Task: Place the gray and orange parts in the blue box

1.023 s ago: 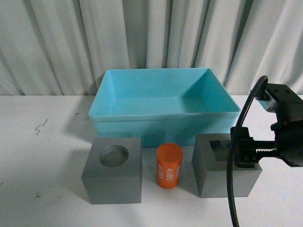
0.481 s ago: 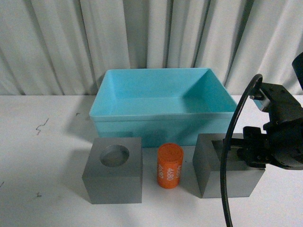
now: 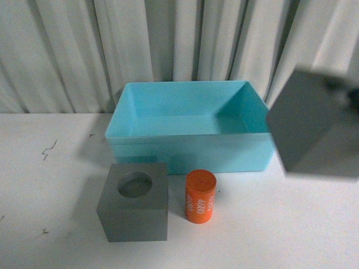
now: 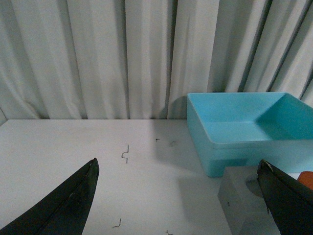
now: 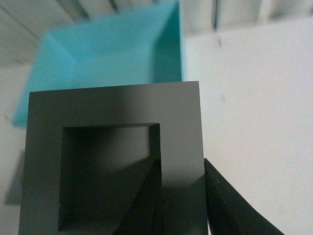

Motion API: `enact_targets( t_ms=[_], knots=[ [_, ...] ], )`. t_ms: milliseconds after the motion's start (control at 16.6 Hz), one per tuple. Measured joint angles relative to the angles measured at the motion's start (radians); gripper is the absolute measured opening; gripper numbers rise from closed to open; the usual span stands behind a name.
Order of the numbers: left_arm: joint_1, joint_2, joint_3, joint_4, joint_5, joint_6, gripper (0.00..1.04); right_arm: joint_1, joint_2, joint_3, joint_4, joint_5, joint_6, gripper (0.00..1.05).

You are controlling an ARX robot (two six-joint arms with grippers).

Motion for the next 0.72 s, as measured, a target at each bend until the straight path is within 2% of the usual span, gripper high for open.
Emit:
enact_targets(
  t_ms=[120, 301, 602, 722],
  knots=[
    [0.0, 0.0, 0.0, 0.0, 0.0, 0.0, 0.98, -0.029, -0.02, 0.137, 0.068, -0.035, -0.025, 0.19],
    [0.0, 0.0, 0.0, 0.0, 0.0, 0.0, 0.98, -0.007, 0.225, 0.335, 0.147, -0.021, -0.059, 0.19],
    [0.0, 0.0, 0.0, 0.0, 0.0, 0.0, 0.98, 0.073, 0.578, 0.599, 0.115, 0.027, -0.031, 0.18],
    [0.0, 0.0, 0.0, 0.0, 0.0, 0.0, 0.98, 0.1, 0.653, 0.645, 0.09, 0.085, -0.018, 0.18]
  ],
)
